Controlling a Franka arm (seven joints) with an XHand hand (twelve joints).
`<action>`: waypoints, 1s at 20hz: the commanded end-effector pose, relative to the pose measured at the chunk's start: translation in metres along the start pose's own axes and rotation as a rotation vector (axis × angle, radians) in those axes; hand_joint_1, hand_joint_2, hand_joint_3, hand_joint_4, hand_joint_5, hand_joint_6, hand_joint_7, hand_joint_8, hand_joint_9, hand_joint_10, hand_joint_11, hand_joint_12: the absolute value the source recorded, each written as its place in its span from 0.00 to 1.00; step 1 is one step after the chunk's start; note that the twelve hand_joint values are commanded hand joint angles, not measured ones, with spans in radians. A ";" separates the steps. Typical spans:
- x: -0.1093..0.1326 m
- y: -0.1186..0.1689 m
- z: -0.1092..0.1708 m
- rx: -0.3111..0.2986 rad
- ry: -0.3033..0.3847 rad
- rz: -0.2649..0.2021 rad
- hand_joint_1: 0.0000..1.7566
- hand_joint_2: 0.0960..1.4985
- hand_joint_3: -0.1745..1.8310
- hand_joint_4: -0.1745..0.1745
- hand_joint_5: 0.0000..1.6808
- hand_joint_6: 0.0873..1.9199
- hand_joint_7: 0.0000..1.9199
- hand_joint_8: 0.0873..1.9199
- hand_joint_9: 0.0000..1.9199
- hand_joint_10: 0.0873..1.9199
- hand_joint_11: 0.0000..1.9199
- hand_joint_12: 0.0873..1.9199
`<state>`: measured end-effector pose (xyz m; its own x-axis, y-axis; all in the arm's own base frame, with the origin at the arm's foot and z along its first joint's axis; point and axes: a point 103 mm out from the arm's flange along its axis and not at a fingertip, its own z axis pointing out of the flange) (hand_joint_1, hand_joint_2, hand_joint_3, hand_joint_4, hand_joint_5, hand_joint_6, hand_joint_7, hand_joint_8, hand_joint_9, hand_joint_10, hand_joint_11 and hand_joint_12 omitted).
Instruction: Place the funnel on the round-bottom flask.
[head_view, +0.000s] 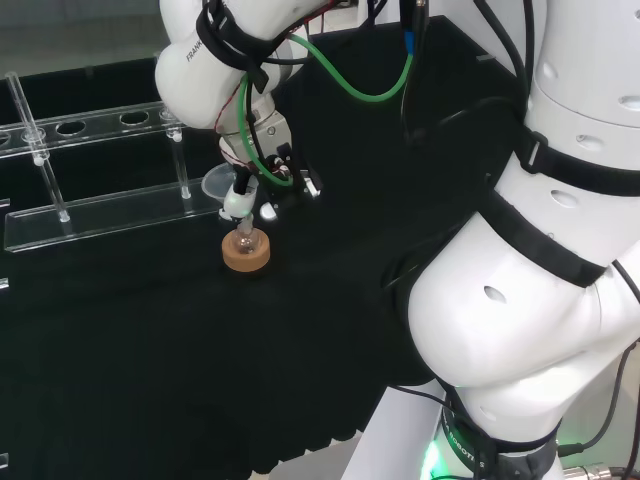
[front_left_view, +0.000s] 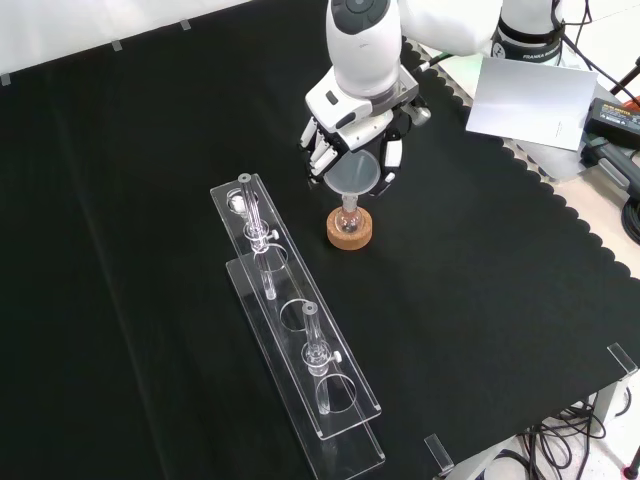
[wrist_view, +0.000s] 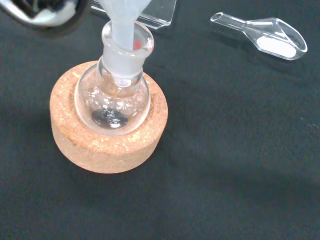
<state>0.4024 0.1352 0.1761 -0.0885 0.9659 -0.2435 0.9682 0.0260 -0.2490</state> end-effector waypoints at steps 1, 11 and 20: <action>0.003 0.000 -0.002 0.001 -0.005 -0.002 0.49 0.47 0.41 0.27 0.50 0.37 0.48 0.38 0.64 0.16 0.44 0.55; 0.004 -0.002 0.003 0.029 0.004 0.005 0.48 0.46 0.41 0.28 0.47 0.39 0.43 0.39 0.60 0.17 0.41 0.57; 0.001 -0.005 0.005 0.027 0.023 -0.003 0.44 0.43 0.41 0.30 0.32 0.35 0.24 0.37 0.43 0.24 0.31 0.64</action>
<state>0.3959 0.1342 0.1712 -0.0859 0.9707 -0.2245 0.9605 0.0208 -0.2775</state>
